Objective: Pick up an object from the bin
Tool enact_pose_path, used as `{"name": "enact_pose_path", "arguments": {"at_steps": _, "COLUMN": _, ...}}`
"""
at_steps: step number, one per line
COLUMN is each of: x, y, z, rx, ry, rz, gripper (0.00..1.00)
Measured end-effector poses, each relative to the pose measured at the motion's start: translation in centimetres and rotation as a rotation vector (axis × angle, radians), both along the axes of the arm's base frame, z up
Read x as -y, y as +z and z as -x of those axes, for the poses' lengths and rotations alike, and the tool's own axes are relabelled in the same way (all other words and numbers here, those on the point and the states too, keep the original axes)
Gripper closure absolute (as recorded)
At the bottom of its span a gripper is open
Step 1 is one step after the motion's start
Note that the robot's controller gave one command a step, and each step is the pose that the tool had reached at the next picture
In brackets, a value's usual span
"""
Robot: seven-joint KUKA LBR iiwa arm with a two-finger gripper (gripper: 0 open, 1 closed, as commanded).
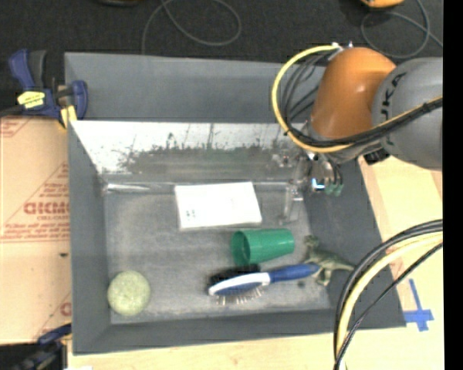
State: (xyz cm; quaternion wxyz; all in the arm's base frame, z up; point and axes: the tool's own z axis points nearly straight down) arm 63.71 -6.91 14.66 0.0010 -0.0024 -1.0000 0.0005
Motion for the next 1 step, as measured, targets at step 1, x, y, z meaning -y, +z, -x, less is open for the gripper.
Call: {"name": "enact_pose_path", "arguments": {"at_steps": 1, "x": -0.02, "y": 0.51, "z": -0.11, "rx": 0.007, "ry": 0.001, "rz": 0.0, "gripper": 0.0}}
